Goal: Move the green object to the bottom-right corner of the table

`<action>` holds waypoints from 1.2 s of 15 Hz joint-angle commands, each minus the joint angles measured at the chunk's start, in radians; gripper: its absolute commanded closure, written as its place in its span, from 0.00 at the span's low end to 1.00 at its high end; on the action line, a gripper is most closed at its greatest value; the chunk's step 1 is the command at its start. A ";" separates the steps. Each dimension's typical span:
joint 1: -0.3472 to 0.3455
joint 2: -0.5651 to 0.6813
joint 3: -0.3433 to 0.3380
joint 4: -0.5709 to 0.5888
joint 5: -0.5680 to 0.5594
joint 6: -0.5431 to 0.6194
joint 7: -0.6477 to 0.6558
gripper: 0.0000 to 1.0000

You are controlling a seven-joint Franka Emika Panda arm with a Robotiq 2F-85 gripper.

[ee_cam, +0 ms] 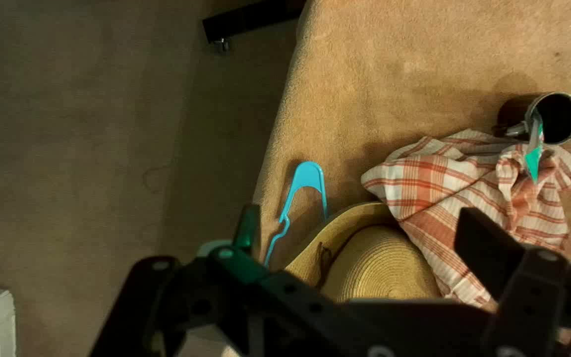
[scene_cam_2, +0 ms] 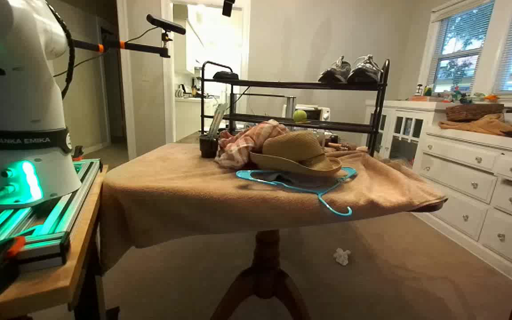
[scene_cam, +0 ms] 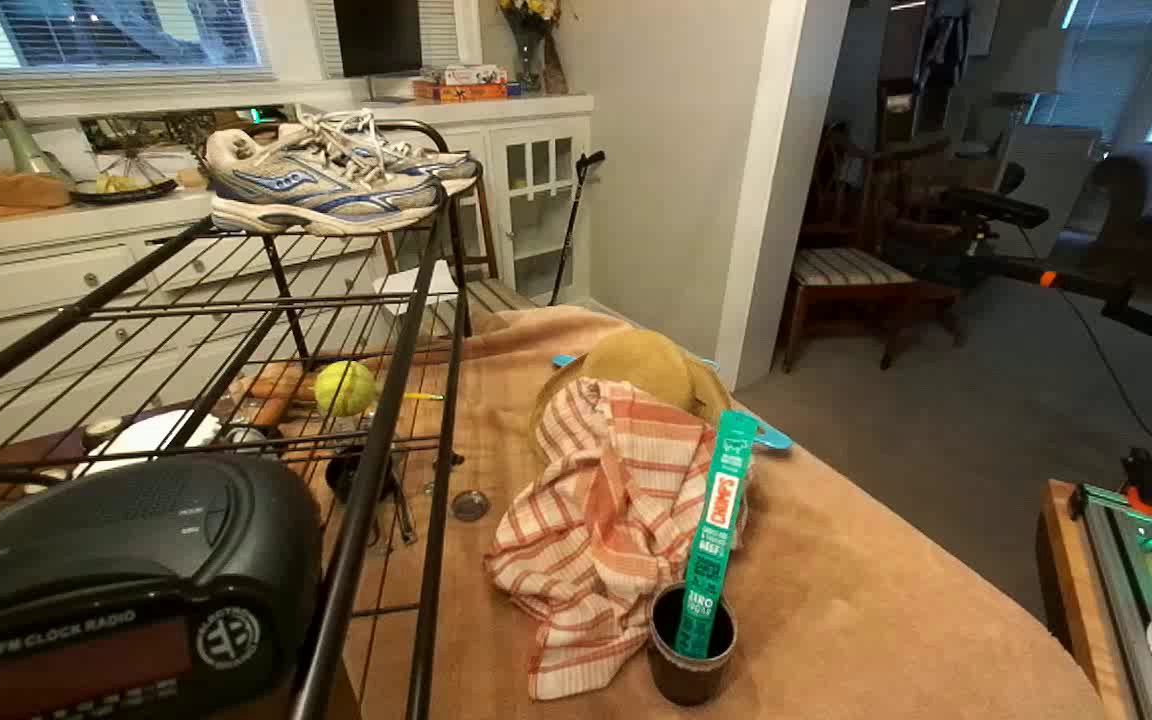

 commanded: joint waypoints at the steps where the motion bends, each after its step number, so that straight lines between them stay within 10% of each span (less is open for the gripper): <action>1: 0.005 0.001 -0.004 0.003 -0.001 -0.002 0.001 0.00; 18: 0.069 0.002 0.055 -0.107 0.229 0.130 0.104 0.00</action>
